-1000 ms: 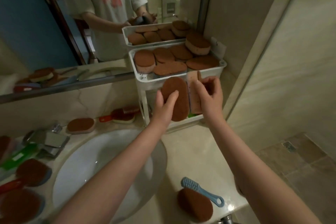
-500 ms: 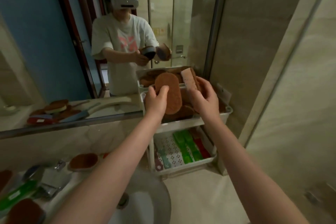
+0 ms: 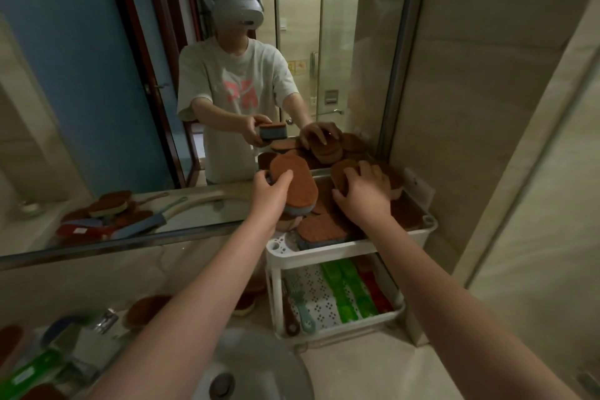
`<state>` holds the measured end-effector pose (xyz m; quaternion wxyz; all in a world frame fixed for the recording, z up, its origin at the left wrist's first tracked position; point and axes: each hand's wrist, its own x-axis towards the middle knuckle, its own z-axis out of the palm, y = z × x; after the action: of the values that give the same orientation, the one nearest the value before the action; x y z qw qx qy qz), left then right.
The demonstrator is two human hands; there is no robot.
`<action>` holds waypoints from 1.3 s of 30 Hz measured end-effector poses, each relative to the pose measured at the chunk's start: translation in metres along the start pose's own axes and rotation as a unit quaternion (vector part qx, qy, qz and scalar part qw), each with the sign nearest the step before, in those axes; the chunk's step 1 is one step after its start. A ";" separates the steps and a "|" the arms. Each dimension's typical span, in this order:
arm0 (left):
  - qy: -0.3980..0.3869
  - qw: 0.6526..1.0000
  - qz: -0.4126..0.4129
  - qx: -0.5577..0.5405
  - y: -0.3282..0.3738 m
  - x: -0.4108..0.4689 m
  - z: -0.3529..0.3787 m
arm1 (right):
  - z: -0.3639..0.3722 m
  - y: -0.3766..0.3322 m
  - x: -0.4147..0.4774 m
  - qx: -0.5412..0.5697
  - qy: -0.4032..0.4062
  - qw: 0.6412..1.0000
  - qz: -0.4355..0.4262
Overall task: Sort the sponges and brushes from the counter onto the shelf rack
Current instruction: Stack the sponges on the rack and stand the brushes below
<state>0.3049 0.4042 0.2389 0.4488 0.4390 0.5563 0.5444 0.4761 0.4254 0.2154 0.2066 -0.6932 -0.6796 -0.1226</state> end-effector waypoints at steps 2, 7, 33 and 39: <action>0.001 1.000 -0.001 0.004 -0.001 0.004 0.001 | 0.001 0.000 -0.001 0.003 -0.010 1.000 0.002; -0.006 1.000 -0.006 0.007 -0.004 0.011 0.010 | 0.000 0.008 0.000 0.061 -0.028 0.998 0.009; -0.002 0.968 0.005 0.251 -0.001 0.043 0.054 | -0.003 0.014 -0.007 0.086 -0.041 0.995 0.019; 0.025 0.926 0.061 0.373 -0.001 0.042 0.066 | -0.003 0.014 -0.009 0.113 -0.055 0.992 0.032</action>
<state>0.3601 0.4587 0.2369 0.2045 0.5942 0.7021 0.3350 0.4897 0.4165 0.2122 0.2500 -0.6926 -0.6766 -0.0003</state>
